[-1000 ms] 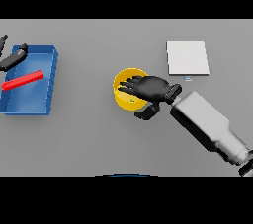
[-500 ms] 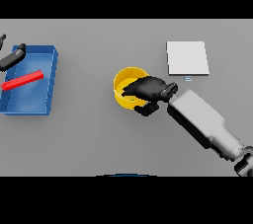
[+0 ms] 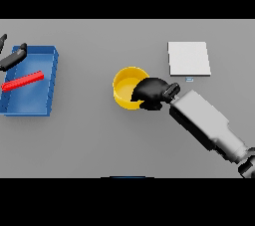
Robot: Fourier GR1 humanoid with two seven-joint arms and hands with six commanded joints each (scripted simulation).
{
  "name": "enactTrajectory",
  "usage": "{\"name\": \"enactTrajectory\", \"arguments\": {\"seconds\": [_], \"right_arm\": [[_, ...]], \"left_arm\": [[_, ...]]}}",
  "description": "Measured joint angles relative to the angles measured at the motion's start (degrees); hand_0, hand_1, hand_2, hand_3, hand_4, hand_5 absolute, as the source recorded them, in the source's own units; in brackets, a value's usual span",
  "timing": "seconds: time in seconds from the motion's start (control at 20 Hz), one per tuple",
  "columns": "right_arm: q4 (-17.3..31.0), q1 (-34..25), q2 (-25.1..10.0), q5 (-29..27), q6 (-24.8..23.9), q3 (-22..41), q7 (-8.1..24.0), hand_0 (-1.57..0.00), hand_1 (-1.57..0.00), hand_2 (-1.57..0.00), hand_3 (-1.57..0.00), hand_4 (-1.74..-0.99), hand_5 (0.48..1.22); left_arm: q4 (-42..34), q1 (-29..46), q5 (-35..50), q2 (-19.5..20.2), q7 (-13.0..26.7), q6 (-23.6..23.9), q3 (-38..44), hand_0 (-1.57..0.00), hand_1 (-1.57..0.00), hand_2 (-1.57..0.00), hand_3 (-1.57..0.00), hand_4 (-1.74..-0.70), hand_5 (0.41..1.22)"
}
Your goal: Pick up the red beaker and tilt it to pour out 1 green nut into yellow bowl. Pick up the yellow bowl and place it on the metallic measuring scale.
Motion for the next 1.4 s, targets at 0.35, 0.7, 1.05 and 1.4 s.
{"name": "enactTrajectory", "arguments": {"seconds": [0.35,0.7,1.05,1.4], "right_arm": [[-4.4,-1.2,-2.3,-2.3,2.4,-2.0,0.7,-1.55,-1.54,-1.46,-1.16,-1.732,1.215],[-10.9,-0.8,-6.7,-3.4,5.8,-5.0,5.8,-1.57,-1.57,-1.49,-1.18,-1.739,1.219],[-8.1,-3.8,-10.6,-4.2,3.4,-9.6,5.6,-1.55,-1.57,-1.52,-1.17,-1.741,1.220],[3.5,-7.0,-12.8,-2.6,-4.7,-12.8,3.9,-1.57,-1.57,-1.56,-1.15,-1.741,1.221]], "left_arm": [[0.1,0.3,-0.3,-0.3,-1.1,0.3,-0.3,0.00,0.00,0.00,0.00,-0.77,0.707],[-0.5,-0.4,1.4,-0.2,-0.2,-0.4,0.6,0.00,0.00,0.00,0.00,-0.80,0.702],[-1.8,-0.1,2.4,-0.5,1.5,-0.2,1.1,0.00,0.00,0.00,0.00,-0.83,0.728],[-4.9,2.1,3.1,-0.7,4.1,0.0,0.9,0.00,0.00,0.00,0.00,-0.85,0.758]]}}
